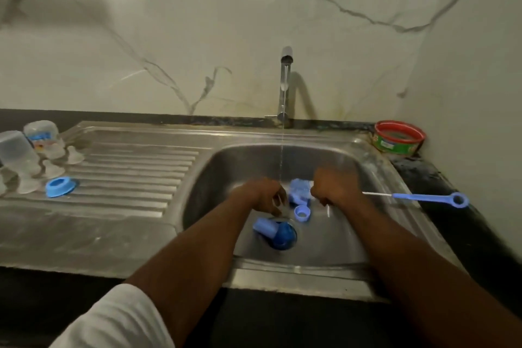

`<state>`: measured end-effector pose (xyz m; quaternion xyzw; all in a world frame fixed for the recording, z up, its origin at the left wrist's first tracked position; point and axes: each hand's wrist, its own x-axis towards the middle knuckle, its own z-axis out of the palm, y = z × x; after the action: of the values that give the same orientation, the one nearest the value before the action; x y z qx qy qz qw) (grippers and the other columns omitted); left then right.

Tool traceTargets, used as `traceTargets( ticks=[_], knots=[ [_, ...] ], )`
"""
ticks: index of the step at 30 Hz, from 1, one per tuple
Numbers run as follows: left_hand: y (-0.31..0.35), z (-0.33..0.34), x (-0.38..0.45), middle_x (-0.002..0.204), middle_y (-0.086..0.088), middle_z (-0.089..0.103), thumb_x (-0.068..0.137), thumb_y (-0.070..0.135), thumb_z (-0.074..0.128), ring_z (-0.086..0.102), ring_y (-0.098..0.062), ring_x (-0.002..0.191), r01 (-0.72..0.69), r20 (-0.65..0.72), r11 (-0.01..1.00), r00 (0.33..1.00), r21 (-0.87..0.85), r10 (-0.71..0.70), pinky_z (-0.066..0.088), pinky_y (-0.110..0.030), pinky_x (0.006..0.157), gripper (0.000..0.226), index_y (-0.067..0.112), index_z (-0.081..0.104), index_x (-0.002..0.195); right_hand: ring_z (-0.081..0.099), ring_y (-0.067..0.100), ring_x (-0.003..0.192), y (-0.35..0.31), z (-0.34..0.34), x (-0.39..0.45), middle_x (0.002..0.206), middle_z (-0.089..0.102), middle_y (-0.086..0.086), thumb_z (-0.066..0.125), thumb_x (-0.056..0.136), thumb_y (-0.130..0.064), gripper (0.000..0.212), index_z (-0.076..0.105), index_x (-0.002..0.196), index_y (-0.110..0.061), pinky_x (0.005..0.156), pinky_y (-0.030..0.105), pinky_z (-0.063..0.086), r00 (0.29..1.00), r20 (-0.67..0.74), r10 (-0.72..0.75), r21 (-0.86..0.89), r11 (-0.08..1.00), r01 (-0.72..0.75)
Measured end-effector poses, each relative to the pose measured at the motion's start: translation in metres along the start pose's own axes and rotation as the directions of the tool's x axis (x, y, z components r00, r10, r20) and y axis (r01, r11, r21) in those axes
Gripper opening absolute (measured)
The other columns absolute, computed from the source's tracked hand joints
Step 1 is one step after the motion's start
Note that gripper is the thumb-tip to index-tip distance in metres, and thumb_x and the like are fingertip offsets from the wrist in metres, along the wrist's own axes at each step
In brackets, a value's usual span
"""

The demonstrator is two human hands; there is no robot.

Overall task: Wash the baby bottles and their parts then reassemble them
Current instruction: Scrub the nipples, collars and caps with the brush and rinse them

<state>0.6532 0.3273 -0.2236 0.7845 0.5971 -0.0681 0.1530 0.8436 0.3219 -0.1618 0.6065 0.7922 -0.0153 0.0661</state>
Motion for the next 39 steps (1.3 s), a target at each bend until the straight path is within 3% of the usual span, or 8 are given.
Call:
traceTargets(
  ticks=[4, 8, 16, 22, 27, 31, 35, 39],
  knots=[
    [0.004, 0.006, 0.003, 0.120, 0.012, 0.063, 0.072, 0.054, 0.085, 0.058, -0.011, 0.104, -0.156, 0.148, 0.988, 0.977, -0.010, 0.156, 0.046, -0.027, 0.091, 0.058, 0.033, 0.067, 0.123, 0.063, 0.026, 0.114, 0.004, -0.005, 0.010, 0.125, 0.066, 0.007, 0.055, 0.096, -0.019, 0.026, 0.067, 0.118, -0.013, 0.088, 0.034, 0.048, 0.997, -0.079, 0.007, 0.042, 0.999, -0.004],
    [0.016, 0.017, 0.009, 0.106, 0.010, 0.060, 0.079, 0.053, 0.078, 0.061, -0.020, 0.105, -0.115, 0.207, 0.985, 0.974, 0.131, 0.086, 0.051, -0.035, 0.090, 0.028, 0.038, 0.070, 0.101, 0.064, 0.026, 0.109, 0.001, -0.003, 0.010, 0.120, 0.067, 0.007, 0.060, 0.091, -0.015, 0.024, 0.067, 0.114, -0.013, 0.075, 0.031, 0.042, 0.996, -0.085, 0.017, 0.027, 1.000, -0.015],
    [-0.015, -0.004, -0.003, 0.122, -0.015, 0.065, 0.091, 0.029, 0.062, 0.066, -0.036, 0.110, 0.257, -0.319, 0.966, 0.918, 0.023, -0.237, 0.053, -0.040, 0.088, 0.030, 0.012, 0.070, 0.115, 0.065, 0.026, 0.108, 0.005, -0.001, 0.012, 0.118, 0.069, 0.006, 0.056, 0.093, -0.022, 0.025, 0.065, 0.116, -0.018, 0.082, 0.032, 0.047, 0.991, -0.126, 0.041, 0.136, 0.990, -0.023],
    [-0.022, 0.006, 0.001, 0.129, -0.010, 0.060, 0.092, 0.030, 0.064, 0.061, -0.031, 0.118, 0.391, -0.368, 0.918, 0.865, 0.066, -0.342, 0.050, -0.042, 0.096, 0.033, 0.018, 0.064, 0.123, 0.064, 0.027, 0.109, 0.006, 0.000, 0.013, 0.120, 0.067, 0.008, 0.059, 0.094, -0.022, 0.027, 0.064, 0.120, -0.016, 0.077, 0.031, 0.042, 0.988, -0.149, 0.045, 0.124, 0.992, -0.026],
    [0.004, -0.001, 0.013, 0.129, -0.007, 0.055, 0.095, 0.029, 0.061, 0.056, -0.028, 0.120, 0.130, -0.413, 0.982, 0.909, 0.141, -0.061, 0.051, -0.043, 0.094, 0.029, 0.020, 0.065, 0.121, 0.065, 0.028, 0.108, 0.008, 0.001, 0.019, 0.119, 0.069, 0.006, 0.065, 0.091, -0.025, 0.027, 0.067, 0.118, -0.019, 0.078, 0.036, 0.044, 0.976, -0.193, 0.100, 0.117, 0.990, -0.079],
    [0.035, 0.012, 0.029, 0.123, -0.001, 0.059, 0.093, 0.043, 0.063, 0.059, -0.024, 0.114, -0.148, -0.110, 0.945, 0.976, 0.293, 0.187, 0.049, -0.037, 0.079, 0.027, 0.032, 0.068, 0.117, 0.066, 0.028, 0.109, 0.012, 0.004, 0.022, 0.120, 0.069, 0.006, 0.061, 0.094, -0.030, 0.026, 0.068, 0.117, -0.021, 0.076, 0.034, 0.042, 0.966, -0.231, 0.119, 0.124, 0.988, -0.092],
    [0.058, 0.020, 0.038, 0.121, -0.004, 0.060, 0.096, 0.038, 0.059, 0.059, -0.025, 0.110, -0.099, -0.023, 0.897, 0.992, 0.430, 0.121, 0.038, -0.036, 0.073, 0.029, 0.022, 0.067, 0.118, 0.065, 0.027, 0.110, 0.017, 0.004, 0.024, 0.122, 0.067, 0.005, 0.063, 0.093, -0.030, 0.027, 0.065, 0.119, -0.022, 0.074, 0.032, 0.040, 0.965, -0.232, 0.126, 0.137, 0.986, -0.096],
    [0.048, 0.018, 0.034, 0.116, -0.005, 0.067, 0.091, 0.037, 0.063, 0.064, -0.026, 0.104, 0.000, -0.143, 0.962, 0.989, 0.273, 0.041, 0.042, -0.033, 0.075, 0.029, 0.019, 0.070, 0.113, 0.066, 0.027, 0.107, 0.019, 0.003, 0.023, 0.119, 0.068, 0.005, 0.066, 0.089, -0.029, 0.028, 0.065, 0.117, -0.024, 0.072, 0.032, 0.041, 0.961, -0.233, 0.149, 0.171, 0.979, -0.110]
  ],
)
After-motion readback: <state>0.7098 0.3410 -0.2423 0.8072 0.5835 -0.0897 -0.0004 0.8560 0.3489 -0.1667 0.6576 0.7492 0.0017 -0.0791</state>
